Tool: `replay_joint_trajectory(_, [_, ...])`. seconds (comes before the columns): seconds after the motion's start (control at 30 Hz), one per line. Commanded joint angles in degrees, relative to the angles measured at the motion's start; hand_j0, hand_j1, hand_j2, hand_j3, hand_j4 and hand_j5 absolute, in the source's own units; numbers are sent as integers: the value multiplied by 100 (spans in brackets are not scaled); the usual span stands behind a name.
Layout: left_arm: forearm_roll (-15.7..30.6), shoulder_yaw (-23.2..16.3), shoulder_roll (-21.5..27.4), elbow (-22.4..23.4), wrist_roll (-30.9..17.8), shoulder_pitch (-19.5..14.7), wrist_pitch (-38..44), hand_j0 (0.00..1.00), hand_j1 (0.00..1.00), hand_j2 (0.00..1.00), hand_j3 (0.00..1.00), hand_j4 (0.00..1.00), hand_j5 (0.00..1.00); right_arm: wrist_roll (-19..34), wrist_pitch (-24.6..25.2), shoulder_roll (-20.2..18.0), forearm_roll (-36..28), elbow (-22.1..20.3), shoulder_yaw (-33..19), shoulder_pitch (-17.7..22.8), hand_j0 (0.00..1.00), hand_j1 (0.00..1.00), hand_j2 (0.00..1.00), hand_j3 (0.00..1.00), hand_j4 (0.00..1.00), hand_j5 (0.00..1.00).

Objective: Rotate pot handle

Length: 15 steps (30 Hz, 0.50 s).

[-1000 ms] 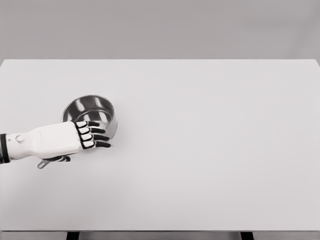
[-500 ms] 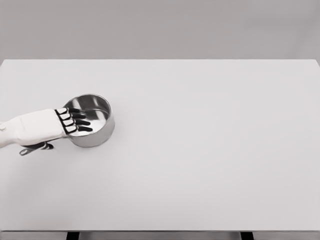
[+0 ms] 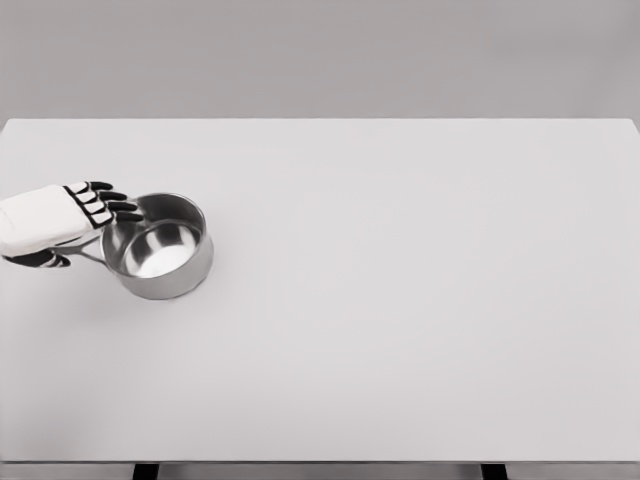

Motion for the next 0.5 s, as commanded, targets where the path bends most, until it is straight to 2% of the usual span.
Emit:
replay_joint_trajectory(0.0, [3, 50, -140, 340, 3, 0, 0, 100, 100, 100, 100, 100, 100, 0, -1, 0, -1, 1, 0, 0, 100, 100, 100, 100, 100, 100])
replay_joint_trajectory(0.23, [-67, 50, -386, 762, -6, -176, 0, 100, 100, 100, 100, 100, 100, 0, -1, 0, -1, 1, 0, 0, 100, 100, 100, 100, 100, 100])
replay_joint_trajectory(0.47, [-208, 41, -466, 771, 3, -290, 0, 100, 100, 100, 100, 100, 100, 0, -1, 0, -1, 1, 0, 0, 100, 100, 100, 100, 100, 100])
